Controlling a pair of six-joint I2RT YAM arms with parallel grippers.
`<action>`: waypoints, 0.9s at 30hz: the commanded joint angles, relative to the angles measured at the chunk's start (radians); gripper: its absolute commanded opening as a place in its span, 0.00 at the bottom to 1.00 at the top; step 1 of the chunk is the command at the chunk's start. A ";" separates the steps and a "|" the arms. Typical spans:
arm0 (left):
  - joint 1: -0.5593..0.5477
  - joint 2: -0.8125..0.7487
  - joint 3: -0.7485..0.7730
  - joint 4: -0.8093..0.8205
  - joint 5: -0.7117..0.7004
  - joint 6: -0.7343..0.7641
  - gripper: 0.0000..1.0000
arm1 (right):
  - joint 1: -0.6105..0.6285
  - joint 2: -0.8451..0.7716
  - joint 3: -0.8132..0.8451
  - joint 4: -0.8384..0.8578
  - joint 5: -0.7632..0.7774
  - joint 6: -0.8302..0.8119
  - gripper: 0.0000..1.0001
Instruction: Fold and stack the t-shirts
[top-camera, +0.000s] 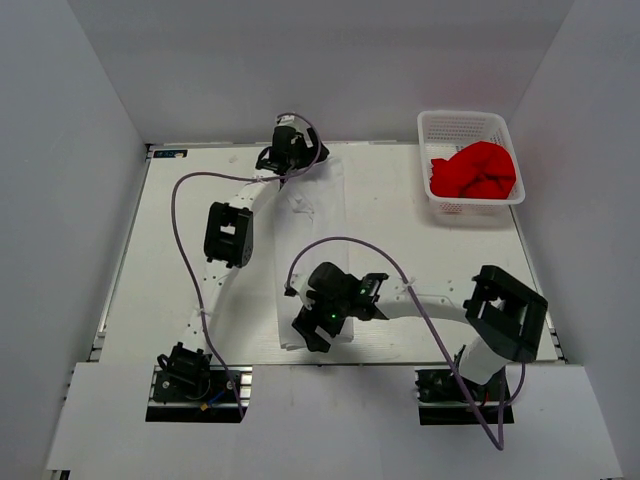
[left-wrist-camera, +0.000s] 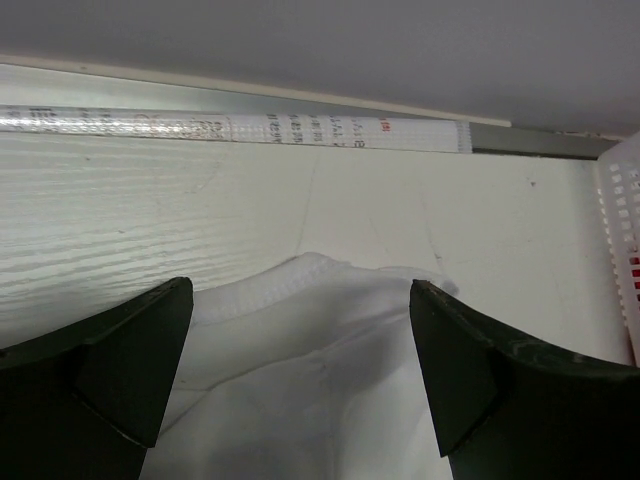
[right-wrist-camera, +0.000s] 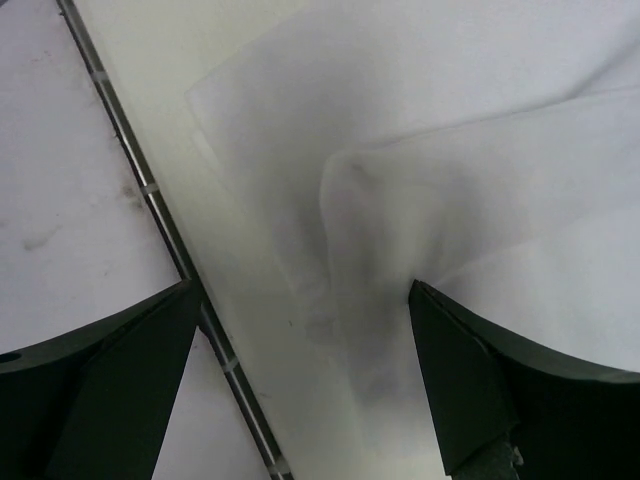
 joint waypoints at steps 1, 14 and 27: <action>0.020 -0.106 -0.011 -0.048 -0.026 0.062 1.00 | 0.008 -0.098 -0.022 0.026 0.049 -0.003 0.91; -0.013 -0.772 -0.436 -0.335 0.002 0.152 1.00 | -0.006 -0.359 -0.176 0.185 0.183 0.173 0.91; -0.109 -1.654 -1.746 -0.368 0.076 -0.134 1.00 | -0.150 -0.460 -0.303 -0.061 0.166 0.424 0.91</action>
